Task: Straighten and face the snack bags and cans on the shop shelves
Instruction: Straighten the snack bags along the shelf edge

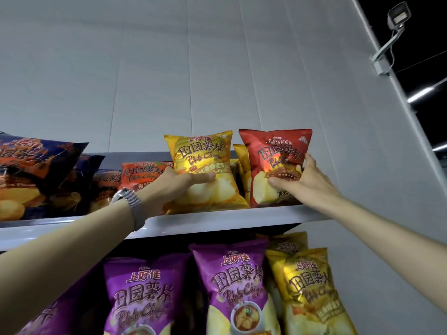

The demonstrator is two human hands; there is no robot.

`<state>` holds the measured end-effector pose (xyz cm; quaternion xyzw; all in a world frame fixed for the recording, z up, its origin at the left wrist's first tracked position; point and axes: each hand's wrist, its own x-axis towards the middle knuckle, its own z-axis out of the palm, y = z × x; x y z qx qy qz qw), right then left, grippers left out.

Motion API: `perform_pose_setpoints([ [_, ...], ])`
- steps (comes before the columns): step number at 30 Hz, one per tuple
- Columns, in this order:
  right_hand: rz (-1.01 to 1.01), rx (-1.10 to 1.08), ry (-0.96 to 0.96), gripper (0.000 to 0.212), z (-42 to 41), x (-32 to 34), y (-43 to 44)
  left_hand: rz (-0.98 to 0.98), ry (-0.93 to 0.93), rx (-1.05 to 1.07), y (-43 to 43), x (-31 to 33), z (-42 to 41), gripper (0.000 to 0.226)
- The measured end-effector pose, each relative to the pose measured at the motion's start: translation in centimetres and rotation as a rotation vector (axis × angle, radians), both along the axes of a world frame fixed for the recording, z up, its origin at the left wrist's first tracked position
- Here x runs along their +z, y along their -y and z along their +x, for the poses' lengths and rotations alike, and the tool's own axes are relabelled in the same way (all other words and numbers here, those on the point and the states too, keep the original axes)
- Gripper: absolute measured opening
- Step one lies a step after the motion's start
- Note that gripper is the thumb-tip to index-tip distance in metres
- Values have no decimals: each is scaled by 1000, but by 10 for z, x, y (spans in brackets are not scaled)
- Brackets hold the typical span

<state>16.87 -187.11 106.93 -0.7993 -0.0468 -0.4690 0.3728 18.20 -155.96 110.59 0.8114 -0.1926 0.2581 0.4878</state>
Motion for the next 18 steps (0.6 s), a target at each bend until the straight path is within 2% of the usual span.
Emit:
perform_pose_setpoints([
  [2,28,91,-45,129,5,2,6,-34,-48,-55,7,2,-2,80],
  [5,-8,105,-99,137,12,4,9,-30,-74,-63,9,7,-1,87],
  [7,1,107,-101,138,14,6,9,-79,-64,-29,9,11,-2,82],
  [11,22,93,4,129,15,4,5,-200,23,-39,5,24,-17,77],
  [14,47,122,90,121,16,-1,-4,-287,77,-50,-11,39,-33,90],
  [16,59,153,127,125,15,-3,-17,-328,116,-31,-24,48,-44,93],
  [18,51,177,154,134,15,-5,-34,-378,162,-7,-33,56,-58,84],
])
